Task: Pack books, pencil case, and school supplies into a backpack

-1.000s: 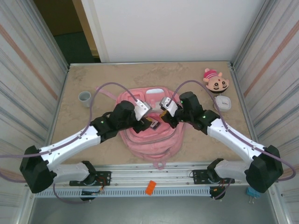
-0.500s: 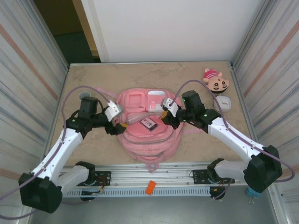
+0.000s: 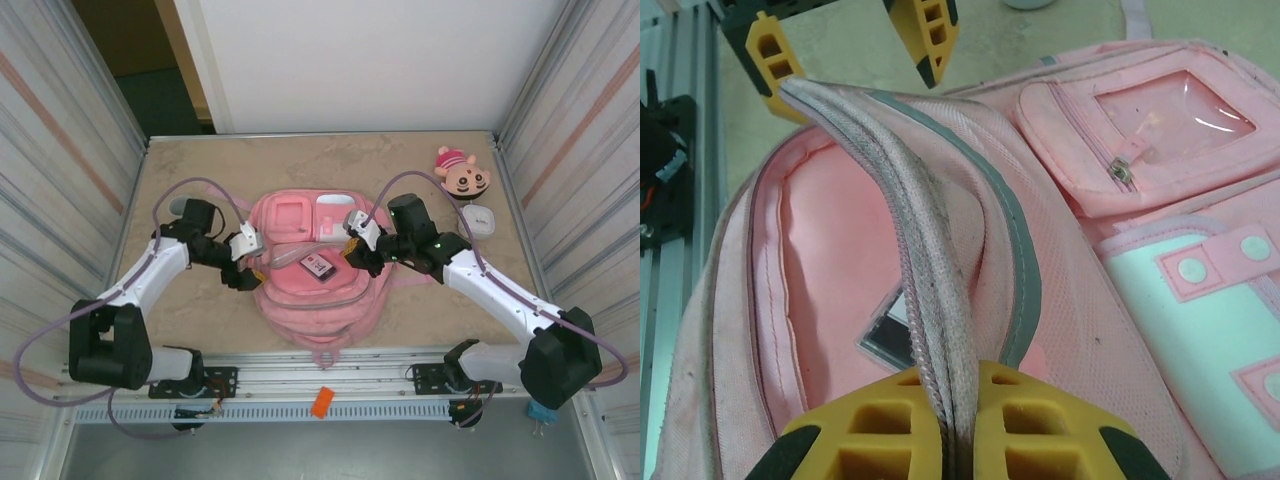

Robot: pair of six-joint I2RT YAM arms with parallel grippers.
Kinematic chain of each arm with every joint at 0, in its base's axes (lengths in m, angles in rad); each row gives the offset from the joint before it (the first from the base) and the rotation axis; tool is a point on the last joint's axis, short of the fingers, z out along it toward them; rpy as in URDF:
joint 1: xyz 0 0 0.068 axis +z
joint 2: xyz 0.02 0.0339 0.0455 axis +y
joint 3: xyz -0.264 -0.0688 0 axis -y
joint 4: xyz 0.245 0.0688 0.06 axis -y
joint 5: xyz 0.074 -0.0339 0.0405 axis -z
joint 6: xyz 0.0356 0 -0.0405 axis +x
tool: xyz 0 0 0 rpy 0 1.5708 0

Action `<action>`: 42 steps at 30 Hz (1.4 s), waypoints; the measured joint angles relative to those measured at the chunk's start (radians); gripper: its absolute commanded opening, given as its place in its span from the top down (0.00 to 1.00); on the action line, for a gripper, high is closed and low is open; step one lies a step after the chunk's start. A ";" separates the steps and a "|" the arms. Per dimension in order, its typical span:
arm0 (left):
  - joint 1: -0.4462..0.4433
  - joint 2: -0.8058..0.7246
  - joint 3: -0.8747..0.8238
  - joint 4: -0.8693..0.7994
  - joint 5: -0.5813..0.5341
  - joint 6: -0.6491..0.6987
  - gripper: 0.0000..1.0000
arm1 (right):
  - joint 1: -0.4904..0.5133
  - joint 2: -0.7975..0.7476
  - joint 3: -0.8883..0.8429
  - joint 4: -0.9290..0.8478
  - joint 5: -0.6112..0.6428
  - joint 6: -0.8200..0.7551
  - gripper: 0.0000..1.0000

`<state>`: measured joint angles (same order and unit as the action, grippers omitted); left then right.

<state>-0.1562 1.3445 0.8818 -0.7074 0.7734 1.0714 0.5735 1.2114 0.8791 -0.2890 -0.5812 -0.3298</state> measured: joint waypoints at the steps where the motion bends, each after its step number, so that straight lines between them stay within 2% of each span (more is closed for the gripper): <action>1: 0.000 0.019 0.014 -0.009 0.017 0.020 0.32 | 0.000 0.000 0.000 0.000 0.000 0.000 0.97; 3: -0.003 0.049 0.033 -0.025 0.037 0.053 0.35 | 0.000 0.001 0.000 0.000 0.000 0.001 0.98; 6: -0.019 0.077 0.040 -0.041 0.042 0.084 0.47 | 0.000 0.008 0.000 0.001 0.000 0.004 0.99; 12: -0.047 0.077 0.042 -0.089 0.036 0.104 0.57 | 0.000 0.012 0.000 0.001 0.010 0.007 1.00; 17: -0.072 0.035 0.042 -0.114 -0.013 0.063 0.75 | 0.000 0.012 0.000 0.008 0.028 0.014 1.00; 19: -0.075 0.008 0.042 -0.124 -0.029 0.027 0.87 | 0.000 0.012 0.000 0.015 0.033 0.026 1.00; 21: -0.075 -0.019 0.042 -0.116 -0.050 -0.007 0.97 | 0.000 0.012 0.000 0.021 0.035 0.035 0.92; 22: -0.075 -0.034 0.041 -0.110 -0.061 -0.034 1.00 | 0.002 0.012 0.000 0.022 0.036 0.039 0.80; 24: -0.075 -0.062 0.038 -0.102 -0.075 -0.072 1.00 | 0.010 0.011 0.000 0.026 0.046 0.042 0.61; 27: -0.077 -0.112 0.017 -0.088 -0.092 -0.134 1.00 | 0.075 -0.004 0.000 0.027 0.105 0.022 0.49; 33: -0.084 -0.239 -0.081 -0.013 -0.095 -0.235 1.00 | 0.261 -0.036 0.000 0.037 0.228 -0.035 0.45; 38: -0.086 -0.286 -0.133 0.032 -0.095 -0.296 1.00 | 0.323 0.002 0.001 0.069 0.269 -0.050 0.43; 42: -0.086 -0.304 -0.151 0.058 -0.095 -0.337 1.00 | 0.364 0.062 0.002 0.083 0.275 -0.050 0.36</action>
<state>-0.2424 1.0405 0.7307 -0.6495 0.6785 0.7341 0.9375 1.2732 0.8806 -0.2062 -0.3061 -0.3798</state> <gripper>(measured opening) 0.043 0.608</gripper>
